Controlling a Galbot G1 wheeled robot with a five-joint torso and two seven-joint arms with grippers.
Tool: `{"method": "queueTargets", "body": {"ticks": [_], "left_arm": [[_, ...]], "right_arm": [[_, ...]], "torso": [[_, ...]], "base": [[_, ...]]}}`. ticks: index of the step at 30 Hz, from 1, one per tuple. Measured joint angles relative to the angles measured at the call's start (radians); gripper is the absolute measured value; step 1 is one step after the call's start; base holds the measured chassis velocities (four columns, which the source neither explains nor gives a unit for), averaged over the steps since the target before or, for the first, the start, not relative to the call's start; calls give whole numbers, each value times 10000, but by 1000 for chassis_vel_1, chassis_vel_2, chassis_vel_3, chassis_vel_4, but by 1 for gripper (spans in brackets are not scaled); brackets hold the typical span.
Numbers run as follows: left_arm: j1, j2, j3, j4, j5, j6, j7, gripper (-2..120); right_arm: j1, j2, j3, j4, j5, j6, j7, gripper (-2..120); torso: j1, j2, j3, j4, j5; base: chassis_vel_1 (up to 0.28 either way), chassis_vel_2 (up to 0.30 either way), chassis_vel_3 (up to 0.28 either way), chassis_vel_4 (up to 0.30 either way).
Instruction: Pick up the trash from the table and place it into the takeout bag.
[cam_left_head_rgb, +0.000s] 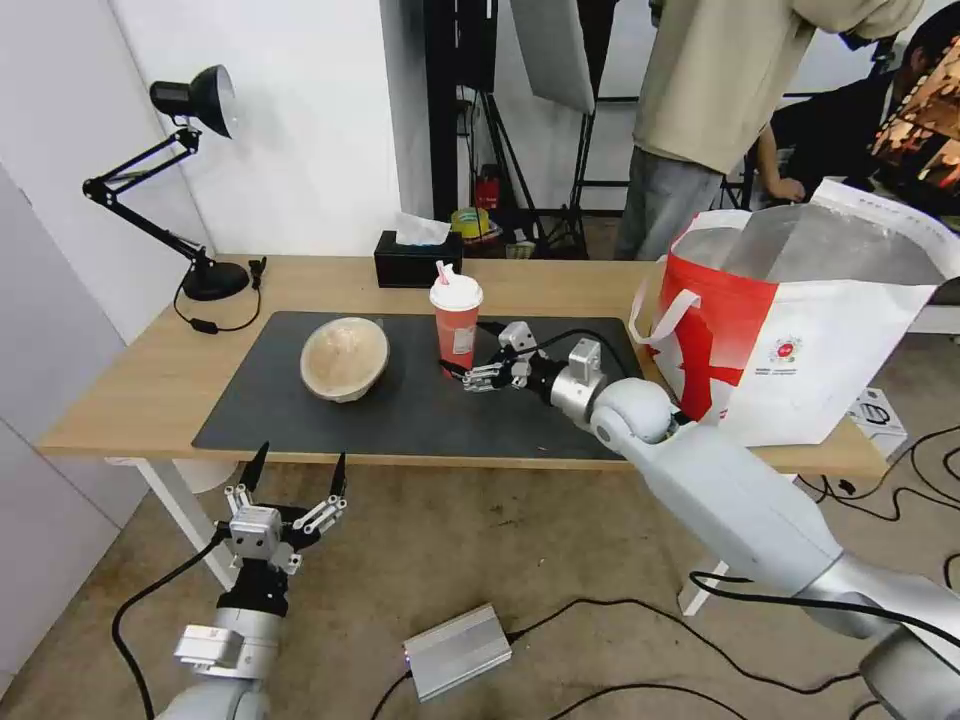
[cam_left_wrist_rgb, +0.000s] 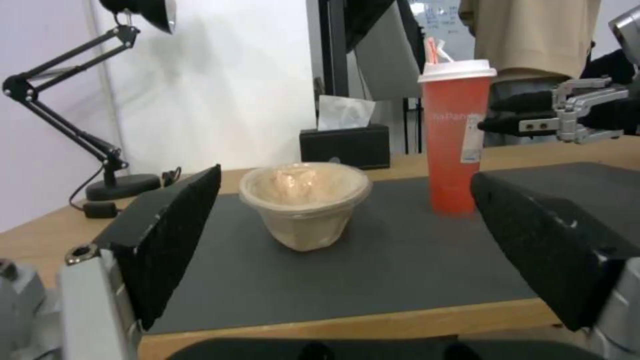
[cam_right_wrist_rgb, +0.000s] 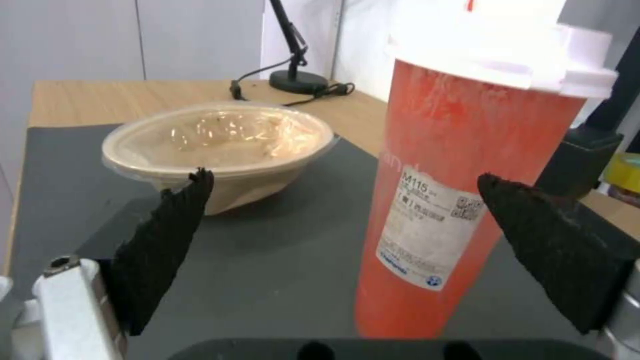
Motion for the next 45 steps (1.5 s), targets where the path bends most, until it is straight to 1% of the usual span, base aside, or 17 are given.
{"method": "queueTargets", "body": {"ticks": [20,36,45], "left_arm": [[46,-5,23,37,-2,-20,25,100],[-11,-5,28,160,8,-22,27,100],[22,6,15,179,23,-26,64,100]], "right_arm": [[42,702,348,-1374,-391,467,-46,100],[74,906,546,-1833,-464,595,-61,100],[103,1247,575,-2219,-455,779,-158,100]], "torso": [[0,0,0,0,1],[0,1,1,-1,1],[0,1,1,0,0]], "base": [[0,0,0,0],[0,0,0,0],[0,0,0,0]]}}
